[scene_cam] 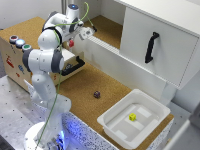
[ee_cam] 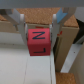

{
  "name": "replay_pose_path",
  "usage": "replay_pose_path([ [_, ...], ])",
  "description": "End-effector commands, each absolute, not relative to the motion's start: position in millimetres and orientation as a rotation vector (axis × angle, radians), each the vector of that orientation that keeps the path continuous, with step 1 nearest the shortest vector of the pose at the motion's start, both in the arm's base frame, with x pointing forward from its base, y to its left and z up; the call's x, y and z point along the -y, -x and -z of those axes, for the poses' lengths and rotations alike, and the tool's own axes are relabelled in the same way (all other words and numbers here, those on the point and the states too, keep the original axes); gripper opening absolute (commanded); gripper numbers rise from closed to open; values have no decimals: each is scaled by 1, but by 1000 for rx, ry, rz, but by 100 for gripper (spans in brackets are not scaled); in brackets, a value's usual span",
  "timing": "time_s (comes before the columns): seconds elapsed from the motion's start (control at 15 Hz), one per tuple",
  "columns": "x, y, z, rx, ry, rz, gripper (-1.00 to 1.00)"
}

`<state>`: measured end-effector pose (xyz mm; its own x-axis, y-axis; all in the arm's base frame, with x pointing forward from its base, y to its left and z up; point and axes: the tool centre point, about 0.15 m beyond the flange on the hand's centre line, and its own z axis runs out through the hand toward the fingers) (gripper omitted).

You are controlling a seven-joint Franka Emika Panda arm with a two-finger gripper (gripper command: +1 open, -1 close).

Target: Put the pink object on top of the drawer

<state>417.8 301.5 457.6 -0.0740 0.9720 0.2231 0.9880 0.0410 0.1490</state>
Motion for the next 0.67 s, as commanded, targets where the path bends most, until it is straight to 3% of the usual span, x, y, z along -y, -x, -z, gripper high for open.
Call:
replay_pose_path([
  [0.0,-364,-418,-469,2301,1995,301,-100],
  [0.6,-462,-428,-481,2340,1877,326,-100],
])
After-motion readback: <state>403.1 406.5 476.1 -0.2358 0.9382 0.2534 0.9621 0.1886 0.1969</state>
